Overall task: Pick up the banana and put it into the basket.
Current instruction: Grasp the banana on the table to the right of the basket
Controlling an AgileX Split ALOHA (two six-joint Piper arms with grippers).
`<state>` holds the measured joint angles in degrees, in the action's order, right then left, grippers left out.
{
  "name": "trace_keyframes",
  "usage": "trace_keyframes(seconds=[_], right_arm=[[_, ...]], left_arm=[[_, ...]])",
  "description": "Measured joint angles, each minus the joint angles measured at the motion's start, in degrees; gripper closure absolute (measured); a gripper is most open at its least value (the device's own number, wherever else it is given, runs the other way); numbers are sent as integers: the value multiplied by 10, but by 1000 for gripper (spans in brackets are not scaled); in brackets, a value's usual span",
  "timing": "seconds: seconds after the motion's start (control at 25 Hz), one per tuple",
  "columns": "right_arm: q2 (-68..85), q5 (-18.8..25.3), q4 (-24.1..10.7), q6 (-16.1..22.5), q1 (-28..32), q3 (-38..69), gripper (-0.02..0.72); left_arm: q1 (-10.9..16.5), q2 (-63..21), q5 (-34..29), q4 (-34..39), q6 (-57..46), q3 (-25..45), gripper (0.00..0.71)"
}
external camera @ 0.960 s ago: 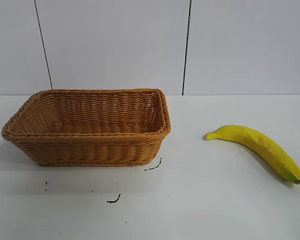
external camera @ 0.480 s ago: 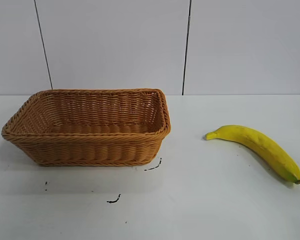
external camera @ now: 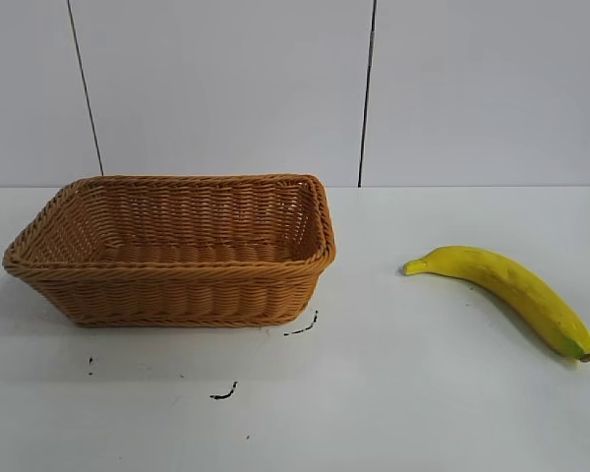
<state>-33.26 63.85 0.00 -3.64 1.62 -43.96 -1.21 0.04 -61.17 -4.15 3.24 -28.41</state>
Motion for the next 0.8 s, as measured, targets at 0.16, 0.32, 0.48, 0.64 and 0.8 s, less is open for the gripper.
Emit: trace_keyframes(seconds=[0.16,0.32,0.48,0.64,0.8], right_arm=[[-145,18,6,-19,0,-83,11],[-278,17,8,-58,0,-165,11],[-397,-5,10,-100,0,-225,11],[-472,-36,19,-132,0,-260,11],[-571,-71,62,-241,1,-284,11]], left_arm=[[0,0,0,0,0,0,20],[0,0,0,0,0,0,20],[0,0,0,0,0,0,20],[0,0,0,0,0,0,20],[0,0,0,0,0,0,20]])
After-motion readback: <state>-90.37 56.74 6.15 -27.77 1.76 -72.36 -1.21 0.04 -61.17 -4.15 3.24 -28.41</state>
